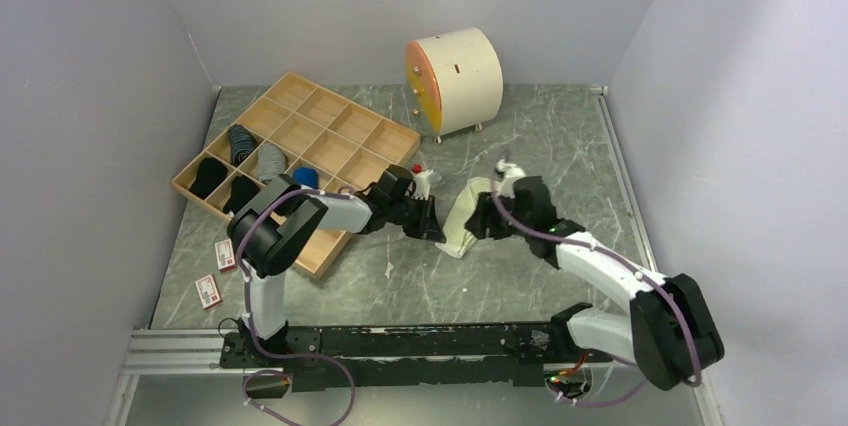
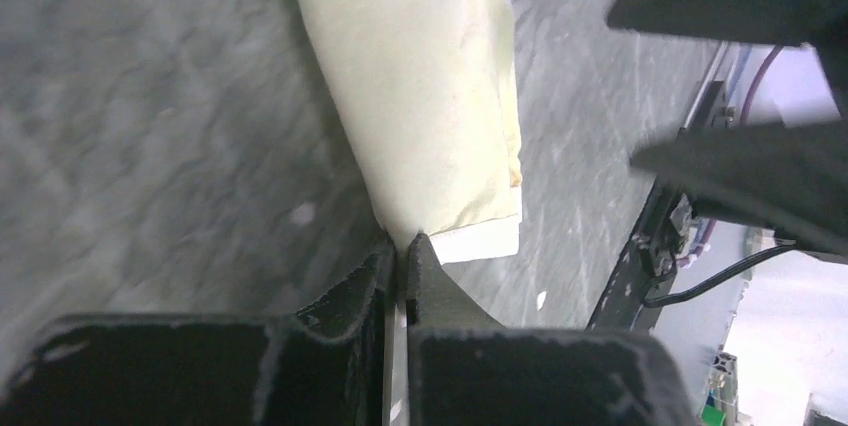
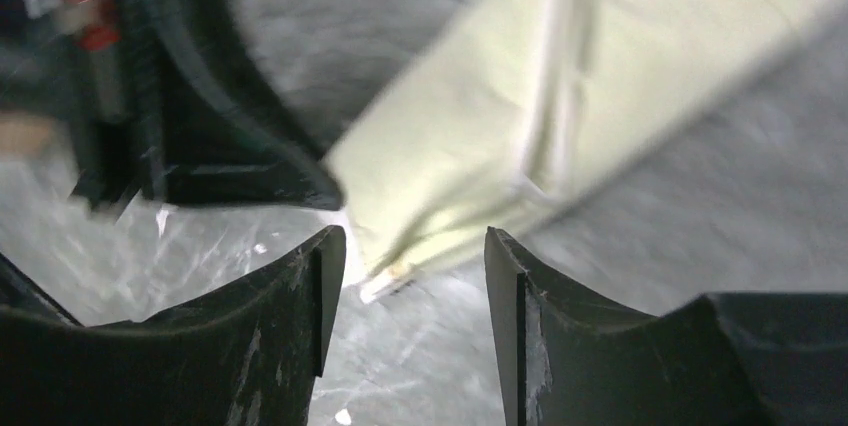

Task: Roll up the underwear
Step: Roll the underwear to the center of the board.

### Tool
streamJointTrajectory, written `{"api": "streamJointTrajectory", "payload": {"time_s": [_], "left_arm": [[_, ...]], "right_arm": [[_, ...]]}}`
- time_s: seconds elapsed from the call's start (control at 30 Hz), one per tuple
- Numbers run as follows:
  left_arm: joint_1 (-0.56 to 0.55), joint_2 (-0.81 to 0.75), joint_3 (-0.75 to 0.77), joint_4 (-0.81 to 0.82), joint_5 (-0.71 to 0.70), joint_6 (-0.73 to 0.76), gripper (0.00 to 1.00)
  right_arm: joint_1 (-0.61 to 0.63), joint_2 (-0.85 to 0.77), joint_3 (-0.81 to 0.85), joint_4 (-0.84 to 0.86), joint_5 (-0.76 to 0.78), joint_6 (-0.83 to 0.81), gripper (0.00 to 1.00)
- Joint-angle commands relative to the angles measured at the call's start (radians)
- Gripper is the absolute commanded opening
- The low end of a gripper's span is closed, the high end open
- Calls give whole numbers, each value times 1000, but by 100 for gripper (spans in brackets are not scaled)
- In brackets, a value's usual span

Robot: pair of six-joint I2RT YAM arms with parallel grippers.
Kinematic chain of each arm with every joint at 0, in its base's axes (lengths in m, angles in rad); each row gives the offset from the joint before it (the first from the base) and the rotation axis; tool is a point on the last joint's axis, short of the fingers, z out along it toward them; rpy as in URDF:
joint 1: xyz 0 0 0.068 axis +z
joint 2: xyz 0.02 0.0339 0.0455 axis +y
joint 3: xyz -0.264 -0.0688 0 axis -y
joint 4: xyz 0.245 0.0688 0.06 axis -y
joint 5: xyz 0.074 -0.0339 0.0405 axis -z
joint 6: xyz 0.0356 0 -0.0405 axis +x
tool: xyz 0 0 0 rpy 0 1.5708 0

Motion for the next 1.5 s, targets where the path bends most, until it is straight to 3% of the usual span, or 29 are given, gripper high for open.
{"api": "streamJointTrajectory", "payload": {"time_s": [0.0, 0.1, 0.23, 0.43, 0.8, 1.47], "left_arm": [[44, -46, -49, -190, 0, 153, 5], [81, -82, -75, -243, 31, 210, 5], [126, -114, -80, -350, 82, 313, 5], [144, -102, -45, -406, 115, 363, 5], [156, -90, -51, -392, 133, 344, 5], [168, -70, -34, -421, 131, 345, 5]], "right_arm": [[238, -77, -25, 262, 202, -322, 57], [328, -104, -56, 328, 166, -600, 57], [368, -105, -47, 228, 33, -916, 58], [409, -117, -69, 146, -63, -1130, 59], [612, 32, -109, 287, 13, -1214, 58], [645, 231, -98, 431, 34, -1323, 53]]}}
